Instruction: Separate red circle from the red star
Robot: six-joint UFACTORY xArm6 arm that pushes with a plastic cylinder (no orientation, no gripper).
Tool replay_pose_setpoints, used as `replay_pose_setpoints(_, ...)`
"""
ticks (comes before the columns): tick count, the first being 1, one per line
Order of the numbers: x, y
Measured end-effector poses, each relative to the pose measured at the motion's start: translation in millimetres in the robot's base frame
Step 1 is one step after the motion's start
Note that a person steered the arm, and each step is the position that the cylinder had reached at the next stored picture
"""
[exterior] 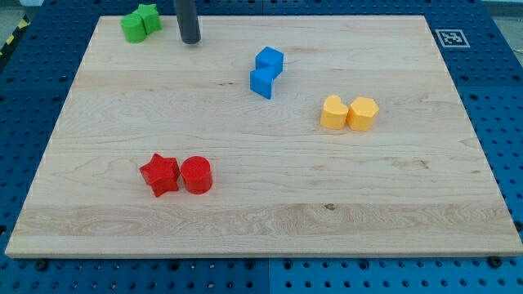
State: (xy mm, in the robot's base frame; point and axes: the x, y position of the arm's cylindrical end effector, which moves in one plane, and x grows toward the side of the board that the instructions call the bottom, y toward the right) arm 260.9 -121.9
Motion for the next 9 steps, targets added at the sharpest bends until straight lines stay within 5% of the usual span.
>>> replay_pose_setpoints(5, 103, 39)
replay_pose_setpoints(8, 210, 101)
replay_pose_setpoints(9, 277, 119)
